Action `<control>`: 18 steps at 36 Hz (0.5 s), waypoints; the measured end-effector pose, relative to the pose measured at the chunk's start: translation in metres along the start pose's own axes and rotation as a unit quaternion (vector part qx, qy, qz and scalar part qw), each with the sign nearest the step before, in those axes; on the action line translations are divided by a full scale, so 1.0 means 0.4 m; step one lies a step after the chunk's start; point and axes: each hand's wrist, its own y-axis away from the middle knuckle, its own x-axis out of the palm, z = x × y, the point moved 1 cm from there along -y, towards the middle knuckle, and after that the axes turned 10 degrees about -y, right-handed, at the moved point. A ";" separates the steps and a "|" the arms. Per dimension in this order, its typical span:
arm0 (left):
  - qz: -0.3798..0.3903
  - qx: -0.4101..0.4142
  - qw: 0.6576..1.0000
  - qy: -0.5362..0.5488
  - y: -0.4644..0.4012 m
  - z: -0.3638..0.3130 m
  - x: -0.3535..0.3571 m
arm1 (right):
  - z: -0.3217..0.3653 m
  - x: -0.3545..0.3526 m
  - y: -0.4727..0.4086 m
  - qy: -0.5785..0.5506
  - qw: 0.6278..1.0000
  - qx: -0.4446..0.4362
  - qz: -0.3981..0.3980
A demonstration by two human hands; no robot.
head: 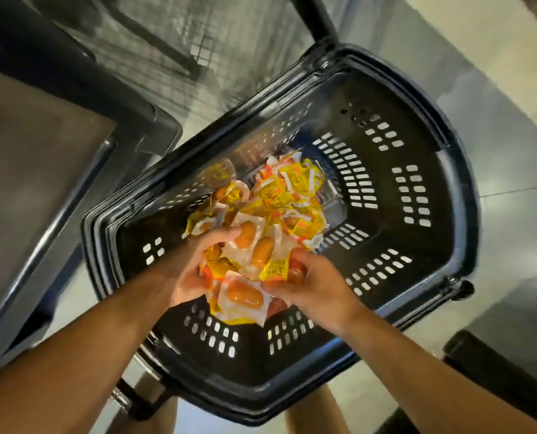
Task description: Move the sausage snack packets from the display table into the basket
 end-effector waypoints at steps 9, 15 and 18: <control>-0.171 0.031 0.976 -0.134 -0.051 -0.024 -0.072 | -0.055 -0.127 -0.182 -0.068 0.980 0.104 -0.155; -0.275 0.037 0.920 -0.277 -0.138 0.019 -0.099 | -0.108 -0.175 -0.309 0.074 0.971 0.114 -0.194; -0.279 0.031 0.907 -0.315 -0.185 0.049 -0.117 | -0.151 -0.152 -0.374 0.066 0.971 0.118 -0.197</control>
